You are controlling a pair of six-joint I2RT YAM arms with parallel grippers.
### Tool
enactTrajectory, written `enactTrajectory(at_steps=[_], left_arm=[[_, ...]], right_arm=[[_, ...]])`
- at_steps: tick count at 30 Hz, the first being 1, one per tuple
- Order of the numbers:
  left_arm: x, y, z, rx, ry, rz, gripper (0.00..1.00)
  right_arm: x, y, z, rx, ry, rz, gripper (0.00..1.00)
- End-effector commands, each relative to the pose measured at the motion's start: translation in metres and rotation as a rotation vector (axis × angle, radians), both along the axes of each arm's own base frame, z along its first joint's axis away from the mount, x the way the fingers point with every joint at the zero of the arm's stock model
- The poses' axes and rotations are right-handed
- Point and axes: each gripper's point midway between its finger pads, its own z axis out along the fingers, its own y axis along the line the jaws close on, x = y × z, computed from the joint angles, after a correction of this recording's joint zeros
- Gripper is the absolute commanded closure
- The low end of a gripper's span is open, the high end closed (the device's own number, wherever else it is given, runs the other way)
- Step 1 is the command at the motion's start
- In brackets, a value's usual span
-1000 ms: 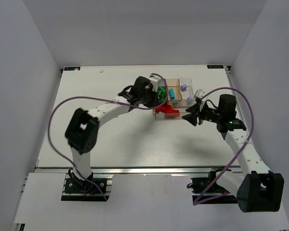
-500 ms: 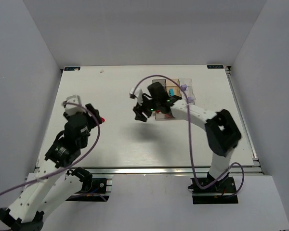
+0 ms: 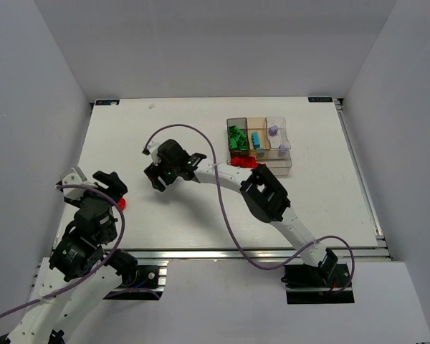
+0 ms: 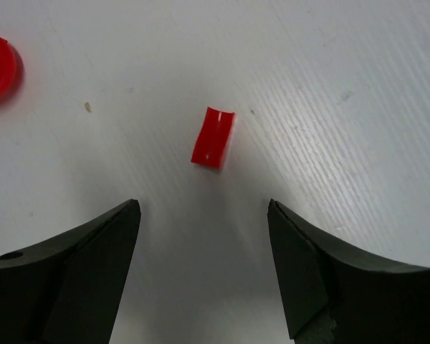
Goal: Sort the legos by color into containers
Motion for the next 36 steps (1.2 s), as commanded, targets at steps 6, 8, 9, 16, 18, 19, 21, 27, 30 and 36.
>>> enactTrajectory(at_steps=[6, 8, 9, 16, 18, 19, 21, 27, 30, 36], left_arm=[[-0.002, 0.007, -0.005, 0.009, 0.019, 0.039, 0.22], [-0.003, 0.007, -0.004, 0.001, 0.007, 0.035, 0.22], [-0.003, 0.007, -0.004, 0.001, 0.007, 0.035, 0.22], [-0.003, 0.006, -0.004, -0.001, 0.008, 0.029, 0.22], [-0.002, 0.005, -0.005, 0.003, 0.012, 0.027, 0.22], [-0.002, 0.005, -0.004, 0.0, 0.007, 0.024, 0.22], [-0.002, 0.004, -0.004, 0.003, 0.009, 0.022, 0.22], [0.002, -0.001, -0.007, 0.01, 0.017, 0.001, 0.22], [0.009, -0.008, -0.017, 0.017, 0.051, -0.015, 0.24], [0.026, -0.031, -0.044, 0.018, 0.175, -0.067, 0.38]], right_arm=[[0.016, 0.024, 0.008, 0.043, -0.087, -0.072, 0.23], [0.016, 0.025, 0.004, 0.041, -0.091, -0.071, 0.24], [0.017, 0.028, 0.004, 0.047, -0.099, -0.071, 0.24], [0.017, 0.043, -0.005, 0.068, -0.12, -0.061, 0.33], [0.017, 0.046, -0.005, 0.079, -0.12, -0.062, 0.38], [0.023, 0.044, -0.005, 0.077, -0.135, -0.092, 0.43], [0.023, 0.046, -0.008, 0.083, -0.124, -0.1, 0.49], [0.021, 0.042, 0.001, 0.097, -0.11, -0.101, 0.82], [0.02, 0.031, 0.025, 0.105, -0.126, -0.1, 0.93], [0.008, -0.023, 0.115, 0.165, -0.131, 0.03, 1.0]])
